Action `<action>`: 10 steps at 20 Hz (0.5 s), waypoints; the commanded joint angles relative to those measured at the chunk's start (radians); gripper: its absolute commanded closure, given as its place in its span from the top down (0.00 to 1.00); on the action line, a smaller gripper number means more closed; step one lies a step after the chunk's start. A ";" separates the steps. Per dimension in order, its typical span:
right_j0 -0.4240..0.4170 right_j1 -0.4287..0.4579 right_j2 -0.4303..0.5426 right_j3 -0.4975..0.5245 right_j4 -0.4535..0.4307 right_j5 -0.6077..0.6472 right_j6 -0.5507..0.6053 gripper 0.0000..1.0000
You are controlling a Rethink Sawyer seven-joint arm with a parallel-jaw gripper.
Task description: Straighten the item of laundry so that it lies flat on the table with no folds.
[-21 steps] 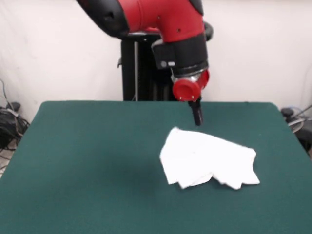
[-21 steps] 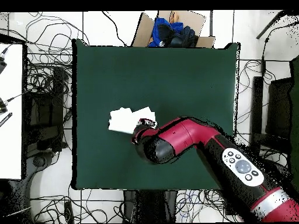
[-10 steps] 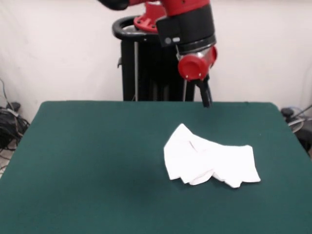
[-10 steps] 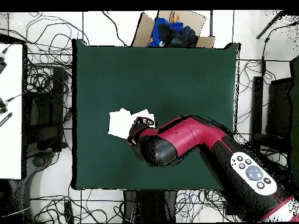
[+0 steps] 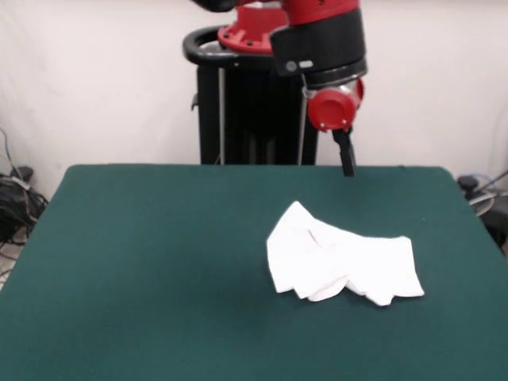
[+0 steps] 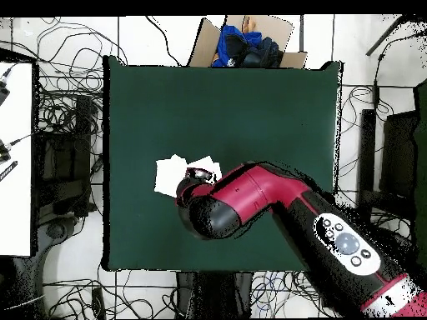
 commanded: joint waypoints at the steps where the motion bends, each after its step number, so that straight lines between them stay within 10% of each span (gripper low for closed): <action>1: 0.067 0.042 -0.086 -0.104 -0.048 0.144 -0.088 0.00; 10: 0.009 0.122 -0.027 -0.290 0.214 0.567 -0.301 0.00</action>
